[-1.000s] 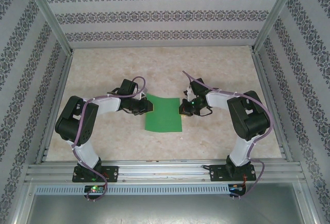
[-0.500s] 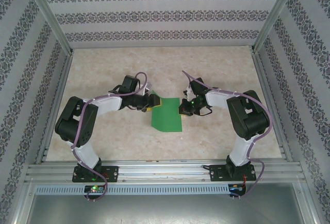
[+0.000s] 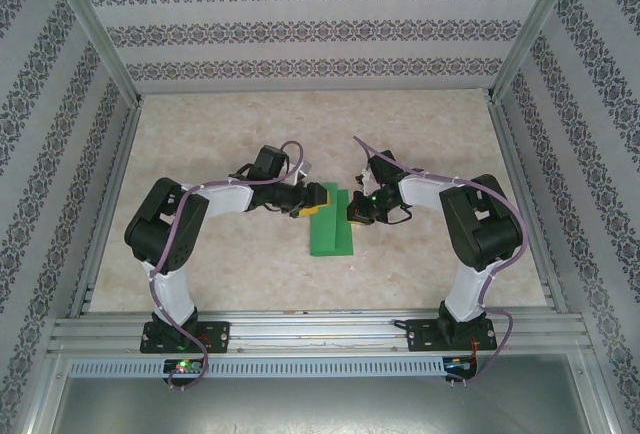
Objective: Fold a paper plane with a square sheet of paper (fold left side to right side)
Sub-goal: First fold in half a square sheet of paper at the center of the table.
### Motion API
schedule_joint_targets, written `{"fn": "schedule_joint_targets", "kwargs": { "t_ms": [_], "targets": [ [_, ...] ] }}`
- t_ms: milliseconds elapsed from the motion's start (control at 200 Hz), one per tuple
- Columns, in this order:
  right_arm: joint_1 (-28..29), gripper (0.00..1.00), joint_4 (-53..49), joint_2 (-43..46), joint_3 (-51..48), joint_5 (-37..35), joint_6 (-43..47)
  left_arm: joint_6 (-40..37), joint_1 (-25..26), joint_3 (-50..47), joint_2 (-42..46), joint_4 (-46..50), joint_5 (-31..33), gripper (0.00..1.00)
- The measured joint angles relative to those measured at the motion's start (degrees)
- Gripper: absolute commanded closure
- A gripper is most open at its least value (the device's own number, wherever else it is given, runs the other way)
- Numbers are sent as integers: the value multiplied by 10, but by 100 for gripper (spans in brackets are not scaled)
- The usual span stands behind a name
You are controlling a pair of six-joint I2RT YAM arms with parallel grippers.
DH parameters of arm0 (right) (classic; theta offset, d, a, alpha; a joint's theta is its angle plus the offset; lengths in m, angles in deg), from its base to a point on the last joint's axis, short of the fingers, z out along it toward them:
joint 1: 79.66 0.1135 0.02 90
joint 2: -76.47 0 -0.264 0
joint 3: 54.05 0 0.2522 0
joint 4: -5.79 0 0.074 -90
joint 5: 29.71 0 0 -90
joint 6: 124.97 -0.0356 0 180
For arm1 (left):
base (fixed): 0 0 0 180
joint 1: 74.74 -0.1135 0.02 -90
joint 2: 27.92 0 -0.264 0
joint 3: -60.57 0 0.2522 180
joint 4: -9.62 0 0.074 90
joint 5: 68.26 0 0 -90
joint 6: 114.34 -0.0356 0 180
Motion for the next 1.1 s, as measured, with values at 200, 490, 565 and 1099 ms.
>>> {"fn": "schedule_joint_targets", "kwargs": {
  "t_ms": [200, 490, 565, 1099],
  "targets": [
    [1, 100, 10, 0, 0, 2, -1, -3, 0, 10, -1, 2, 7, 61],
    [1, 100, 22, 1, -4, 2, -5, -15, 0, 17, -9, 9, 22, 83],
    [1, 100, 24, 4, -6, 1, -7, -17, 0, 18, -12, 11, 24, 87],
    [-43, 50, 69, 165, -77, -8, -21, -19, 0, 18, -16, 24, 37, 89]
  ]
}}
